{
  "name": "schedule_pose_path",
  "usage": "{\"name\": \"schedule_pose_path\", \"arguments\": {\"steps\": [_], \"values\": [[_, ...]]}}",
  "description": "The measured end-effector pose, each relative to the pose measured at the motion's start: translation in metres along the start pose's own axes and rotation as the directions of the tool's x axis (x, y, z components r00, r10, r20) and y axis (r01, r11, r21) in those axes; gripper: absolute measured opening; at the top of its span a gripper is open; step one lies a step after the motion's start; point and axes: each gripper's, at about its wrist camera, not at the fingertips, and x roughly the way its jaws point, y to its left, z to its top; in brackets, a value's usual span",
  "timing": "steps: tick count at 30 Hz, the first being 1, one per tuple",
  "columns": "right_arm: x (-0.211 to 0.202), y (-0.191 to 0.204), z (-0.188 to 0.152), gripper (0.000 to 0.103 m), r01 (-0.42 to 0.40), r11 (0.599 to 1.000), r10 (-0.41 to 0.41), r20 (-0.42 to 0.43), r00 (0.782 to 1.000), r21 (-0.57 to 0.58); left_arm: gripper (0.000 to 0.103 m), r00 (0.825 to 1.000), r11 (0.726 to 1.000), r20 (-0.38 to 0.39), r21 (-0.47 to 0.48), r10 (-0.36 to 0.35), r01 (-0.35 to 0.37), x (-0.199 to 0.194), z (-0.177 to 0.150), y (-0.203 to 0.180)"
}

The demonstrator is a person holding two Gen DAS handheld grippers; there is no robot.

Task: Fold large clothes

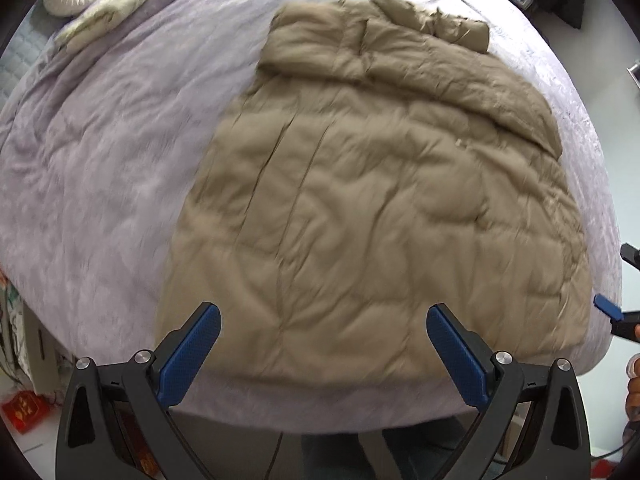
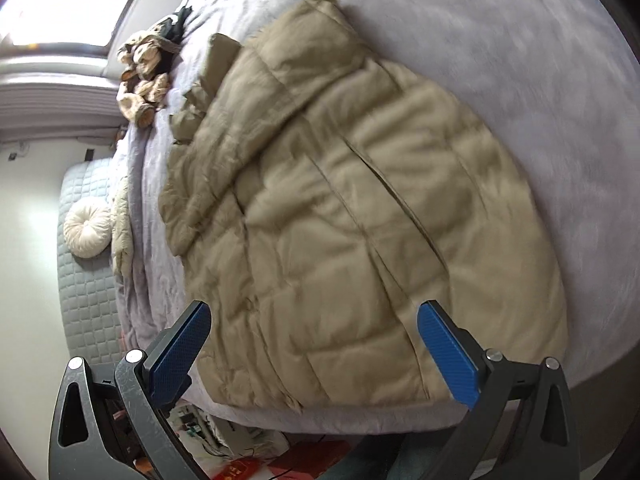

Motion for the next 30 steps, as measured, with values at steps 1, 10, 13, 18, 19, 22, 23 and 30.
{"name": "schedule_pose_path", "arguments": {"steps": [1,10,13,18,19,22,23,30], "values": [[0.001,-0.006,-0.008,0.103,-0.003,1.0,0.004,-0.002,1.0,0.02,0.103,1.0,1.0,-0.004,-0.005,-0.002,0.002,0.001,-0.006,0.005],[0.012,-0.059,-0.065,0.103,-0.029,0.978,0.032,-0.011,0.999,0.208,0.103,0.999,0.999,-0.038,-0.025,-0.024,0.023,0.009,-0.039,0.037],[0.017,-0.067,-0.073,0.103,-0.024,0.972,0.027,-0.012,1.0,0.235,0.103,0.998,0.999,-0.048,-0.035,-0.031,0.03,0.014,-0.044,0.044],[0.022,-0.077,-0.08,0.103,-0.041,0.957,0.042,0.002,0.999,0.287,0.103,0.996,0.996,-0.067,-0.067,-0.057,0.052,0.028,-0.056,0.059],[0.023,-0.081,-0.083,0.103,-0.049,0.953,0.049,0.006,0.999,0.3,0.103,0.994,0.994,-0.074,-0.085,-0.078,0.072,0.031,-0.059,0.064],[0.026,-0.091,-0.09,0.103,-0.075,0.936,0.072,0.023,0.997,0.344,0.103,0.986,0.981,-0.101,-0.16,-0.131,0.114,0.045,-0.07,0.08],[0.026,-0.094,-0.092,0.103,-0.087,0.931,0.082,0.03,0.996,0.355,0.103,0.985,0.978,-0.108,-0.174,-0.135,0.115,0.049,-0.073,0.083],[0.035,-0.109,-0.101,0.103,-0.107,0.913,0.1,0.039,0.994,0.394,0.103,0.94,0.906,-0.084,-0.308,-0.329,0.29,0.075,-0.074,0.095]]}}
